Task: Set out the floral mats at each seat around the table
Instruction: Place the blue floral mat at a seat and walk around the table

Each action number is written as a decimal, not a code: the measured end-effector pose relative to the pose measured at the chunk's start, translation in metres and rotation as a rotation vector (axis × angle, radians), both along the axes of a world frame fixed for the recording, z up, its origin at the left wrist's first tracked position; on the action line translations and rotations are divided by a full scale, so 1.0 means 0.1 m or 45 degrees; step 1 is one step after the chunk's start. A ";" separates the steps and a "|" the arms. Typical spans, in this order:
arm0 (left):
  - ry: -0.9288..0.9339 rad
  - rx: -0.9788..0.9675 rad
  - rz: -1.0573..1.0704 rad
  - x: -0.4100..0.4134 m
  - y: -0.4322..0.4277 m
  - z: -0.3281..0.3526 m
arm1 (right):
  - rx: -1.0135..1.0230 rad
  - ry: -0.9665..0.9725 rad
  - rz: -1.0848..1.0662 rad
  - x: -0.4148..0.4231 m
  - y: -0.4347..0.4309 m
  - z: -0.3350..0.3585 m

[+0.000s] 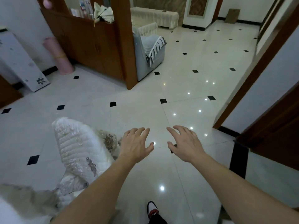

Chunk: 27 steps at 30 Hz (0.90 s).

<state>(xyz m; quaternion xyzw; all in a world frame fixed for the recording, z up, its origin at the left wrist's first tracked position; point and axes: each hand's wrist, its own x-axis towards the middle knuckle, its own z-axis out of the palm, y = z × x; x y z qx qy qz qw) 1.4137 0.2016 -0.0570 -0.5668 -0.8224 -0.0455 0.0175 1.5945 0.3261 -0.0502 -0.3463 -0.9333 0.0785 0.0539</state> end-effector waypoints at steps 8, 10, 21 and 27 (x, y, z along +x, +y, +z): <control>-0.036 0.020 0.162 -1.03 0.61 0.02 | 0.020 -0.021 0.147 -1.23 0.74 -0.01; -0.022 0.017 0.209 -1.26 0.70 0.02 | 0.014 -0.017 0.184 -1.50 0.87 -0.04; -0.002 -0.051 0.494 -2.51 1.02 -0.12 | -0.032 0.007 0.535 -3.25 1.59 -0.20; 0.017 -0.089 0.682 -3.30 1.52 -0.11 | -0.057 0.014 0.732 -4.37 2.27 -0.26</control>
